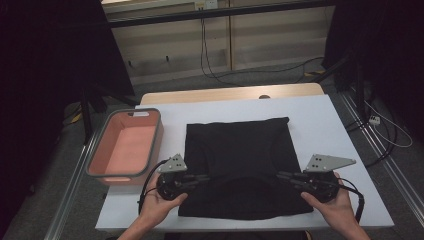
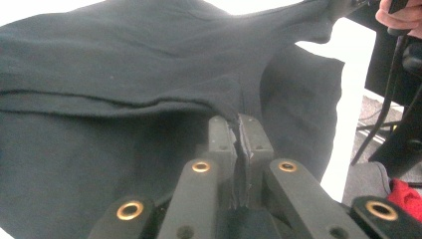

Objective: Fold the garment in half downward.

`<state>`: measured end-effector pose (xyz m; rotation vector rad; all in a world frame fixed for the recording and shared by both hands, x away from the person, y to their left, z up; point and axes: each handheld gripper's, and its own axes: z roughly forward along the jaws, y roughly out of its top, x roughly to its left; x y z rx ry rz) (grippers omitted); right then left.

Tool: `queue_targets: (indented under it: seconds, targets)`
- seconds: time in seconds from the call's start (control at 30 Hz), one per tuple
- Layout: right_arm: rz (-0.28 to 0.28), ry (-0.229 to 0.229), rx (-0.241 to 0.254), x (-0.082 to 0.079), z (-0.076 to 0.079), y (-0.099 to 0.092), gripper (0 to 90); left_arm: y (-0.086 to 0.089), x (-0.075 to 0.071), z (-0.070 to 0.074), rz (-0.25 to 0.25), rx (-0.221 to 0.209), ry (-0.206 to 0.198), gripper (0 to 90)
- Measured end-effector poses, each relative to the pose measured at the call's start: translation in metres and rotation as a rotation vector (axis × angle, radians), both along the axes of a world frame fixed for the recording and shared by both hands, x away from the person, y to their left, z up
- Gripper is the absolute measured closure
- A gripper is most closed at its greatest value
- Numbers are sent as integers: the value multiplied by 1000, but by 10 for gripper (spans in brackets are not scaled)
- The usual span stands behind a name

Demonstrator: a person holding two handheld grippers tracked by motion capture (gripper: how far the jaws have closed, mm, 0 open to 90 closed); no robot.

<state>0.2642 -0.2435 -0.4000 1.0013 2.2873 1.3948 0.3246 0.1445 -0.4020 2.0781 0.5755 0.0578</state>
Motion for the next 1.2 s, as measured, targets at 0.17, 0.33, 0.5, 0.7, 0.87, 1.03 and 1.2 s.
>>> queue_targets:
  seconds: [0.17,0.33,0.5,0.7,0.87,1.03,1.2]
  targets:
    - [-2,15,-1,-9,-6,-3,872,2,-8,-2,-9,16,9,862]
    - [2,30,-8,-19,-10,-5,872,3,-17,-4,-24,22,12,862]
    - [3,27,-9,-27,-11,-5,872,4,-27,-4,-37,30,15,861]
    - [12,43,-18,-34,-15,-3,872,8,-36,-8,-39,35,33,861]
    - [19,54,-24,-37,-18,0,872,9,-43,-9,-49,49,39,861]
    - [23,60,-37,-38,-20,1,871,6,-41,-14,-46,70,35,861]
    - [24,74,-49,-35,-24,0,867,9,-35,-18,-33,80,42,860]
